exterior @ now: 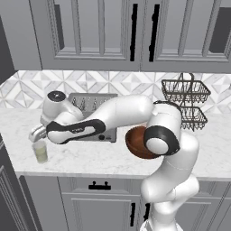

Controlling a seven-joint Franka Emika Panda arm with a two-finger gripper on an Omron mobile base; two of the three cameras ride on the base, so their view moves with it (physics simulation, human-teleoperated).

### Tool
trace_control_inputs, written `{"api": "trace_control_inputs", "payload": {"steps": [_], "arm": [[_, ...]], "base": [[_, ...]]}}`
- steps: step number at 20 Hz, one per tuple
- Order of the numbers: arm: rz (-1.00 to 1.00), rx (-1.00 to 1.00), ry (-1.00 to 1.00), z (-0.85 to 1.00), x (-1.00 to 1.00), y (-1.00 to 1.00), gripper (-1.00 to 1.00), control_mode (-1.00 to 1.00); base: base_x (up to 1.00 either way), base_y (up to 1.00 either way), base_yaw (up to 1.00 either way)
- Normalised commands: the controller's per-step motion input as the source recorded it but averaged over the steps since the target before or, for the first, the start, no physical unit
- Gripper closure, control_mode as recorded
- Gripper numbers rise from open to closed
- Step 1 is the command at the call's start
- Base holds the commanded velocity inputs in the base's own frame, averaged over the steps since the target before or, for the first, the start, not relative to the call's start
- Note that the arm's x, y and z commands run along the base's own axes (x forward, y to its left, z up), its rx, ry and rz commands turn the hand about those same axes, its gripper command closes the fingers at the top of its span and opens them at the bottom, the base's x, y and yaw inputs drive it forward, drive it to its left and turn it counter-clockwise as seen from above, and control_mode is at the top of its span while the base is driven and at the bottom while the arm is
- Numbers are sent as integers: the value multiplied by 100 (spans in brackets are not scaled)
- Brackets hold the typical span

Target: Grab a lemon wedge from the fridge and one ice cube from the ice bowl, and put them in the glass of lemonade.

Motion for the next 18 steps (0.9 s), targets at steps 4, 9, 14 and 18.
{"api": "trace_control_inputs", "payload": {"steps": [4, 9, 14, 18], "arm": [[0, 0, 0, 0, 36, 15, 100, -100], [0, -2, 1, -12, 13, 3, 100, -100], [0, -5, 0, -9, 0, 5, 100, -100], [0, -9, 0, 0, 0, 34, 100, -100]], "base": [[0, 0, 0], [0, 0, 0], [0, 0, 0], [0, 0, 0]]}}
